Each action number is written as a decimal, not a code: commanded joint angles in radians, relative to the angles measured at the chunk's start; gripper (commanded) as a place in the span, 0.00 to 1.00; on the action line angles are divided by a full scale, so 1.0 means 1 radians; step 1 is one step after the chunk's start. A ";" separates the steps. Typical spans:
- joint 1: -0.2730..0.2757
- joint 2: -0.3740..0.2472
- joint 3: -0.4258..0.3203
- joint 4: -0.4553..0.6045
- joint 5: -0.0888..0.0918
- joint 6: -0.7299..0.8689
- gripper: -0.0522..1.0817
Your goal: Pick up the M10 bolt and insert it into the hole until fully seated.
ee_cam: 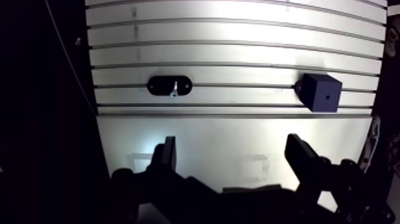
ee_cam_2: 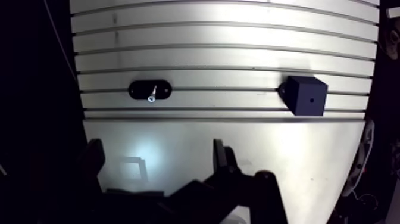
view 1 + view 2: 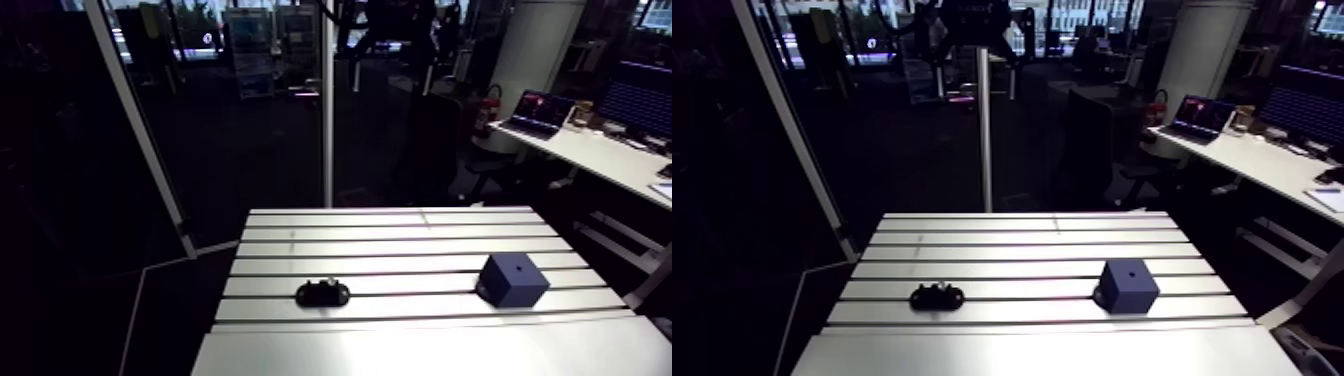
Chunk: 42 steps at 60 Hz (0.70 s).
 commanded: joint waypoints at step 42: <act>0.063 -0.021 0.155 -0.214 0.047 0.060 0.05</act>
